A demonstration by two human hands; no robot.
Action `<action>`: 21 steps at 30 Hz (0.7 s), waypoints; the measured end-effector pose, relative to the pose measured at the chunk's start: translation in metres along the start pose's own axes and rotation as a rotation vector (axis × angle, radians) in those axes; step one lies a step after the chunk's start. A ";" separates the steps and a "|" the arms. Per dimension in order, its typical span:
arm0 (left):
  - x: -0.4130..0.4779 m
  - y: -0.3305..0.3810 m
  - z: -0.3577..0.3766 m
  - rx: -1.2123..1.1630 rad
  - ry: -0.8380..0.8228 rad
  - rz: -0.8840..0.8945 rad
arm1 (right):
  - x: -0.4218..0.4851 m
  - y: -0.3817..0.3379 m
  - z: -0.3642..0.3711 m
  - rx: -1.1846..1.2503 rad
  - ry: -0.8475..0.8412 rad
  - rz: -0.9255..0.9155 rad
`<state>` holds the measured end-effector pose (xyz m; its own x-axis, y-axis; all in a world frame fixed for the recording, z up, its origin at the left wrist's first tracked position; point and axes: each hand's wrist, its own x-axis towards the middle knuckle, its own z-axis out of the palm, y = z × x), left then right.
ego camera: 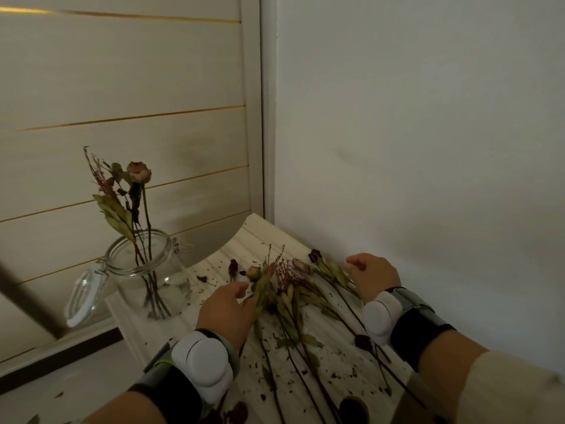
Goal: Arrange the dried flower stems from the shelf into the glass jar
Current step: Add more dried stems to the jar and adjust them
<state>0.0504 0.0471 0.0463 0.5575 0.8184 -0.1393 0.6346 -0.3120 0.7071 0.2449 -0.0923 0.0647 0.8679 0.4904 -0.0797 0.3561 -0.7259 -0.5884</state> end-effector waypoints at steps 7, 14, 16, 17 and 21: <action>-0.003 -0.025 0.022 0.083 -0.069 -0.070 | 0.002 0.029 0.018 -0.128 0.009 0.078; -0.002 -0.037 0.031 0.108 -0.087 -0.072 | 0.006 0.054 0.030 -0.285 0.018 0.143; -0.002 -0.039 0.032 0.106 -0.087 -0.072 | 0.007 0.057 0.032 -0.339 0.048 0.177; -0.002 -0.039 0.033 0.110 -0.084 -0.068 | 0.006 0.058 0.033 -0.370 0.055 0.193; -0.003 -0.042 0.035 0.132 -0.075 -0.057 | 0.007 0.058 0.038 -0.395 0.052 0.258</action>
<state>0.0408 0.0413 -0.0073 0.5536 0.8000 -0.2315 0.7285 -0.3305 0.6000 0.2583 -0.1124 -0.0003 0.9578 0.2529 -0.1370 0.2227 -0.9535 -0.2031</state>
